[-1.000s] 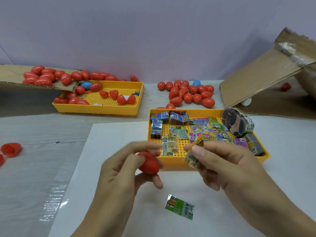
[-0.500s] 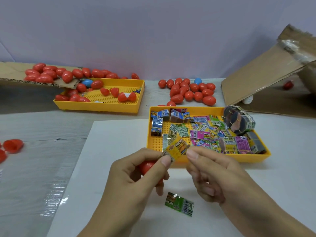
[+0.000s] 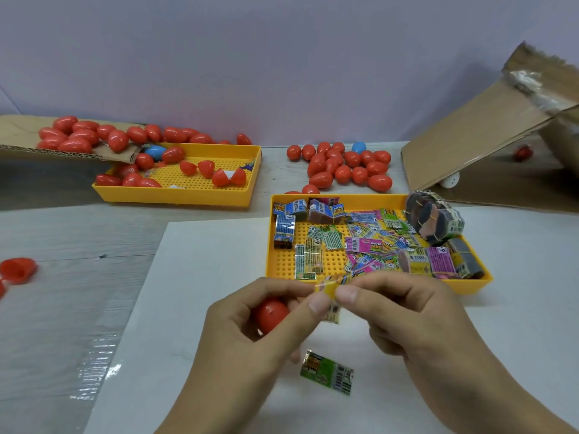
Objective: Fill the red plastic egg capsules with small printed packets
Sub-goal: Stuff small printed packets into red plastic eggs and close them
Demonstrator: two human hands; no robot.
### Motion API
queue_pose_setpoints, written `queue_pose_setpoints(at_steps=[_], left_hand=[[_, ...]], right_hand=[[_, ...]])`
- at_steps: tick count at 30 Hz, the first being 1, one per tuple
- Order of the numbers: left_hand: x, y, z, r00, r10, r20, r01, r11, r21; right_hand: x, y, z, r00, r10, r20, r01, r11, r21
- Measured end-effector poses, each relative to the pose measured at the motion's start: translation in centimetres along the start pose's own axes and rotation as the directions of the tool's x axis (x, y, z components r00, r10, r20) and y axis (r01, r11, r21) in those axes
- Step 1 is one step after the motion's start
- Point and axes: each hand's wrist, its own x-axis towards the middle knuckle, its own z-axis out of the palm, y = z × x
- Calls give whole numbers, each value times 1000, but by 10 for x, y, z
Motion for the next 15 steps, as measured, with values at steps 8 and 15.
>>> queue_pose_setpoints(at_steps=[8, 15], left_hand=[[1, 6, -3, 987, -76, 139, 94, 987, -128], [4, 10, -3, 994, -91, 62, 101, 979, -175]], right_hand=[[-3, -9, 0, 997, -57, 49, 63, 989, -136], [0, -8, -8, 992, -87, 91, 101, 983, -156]])
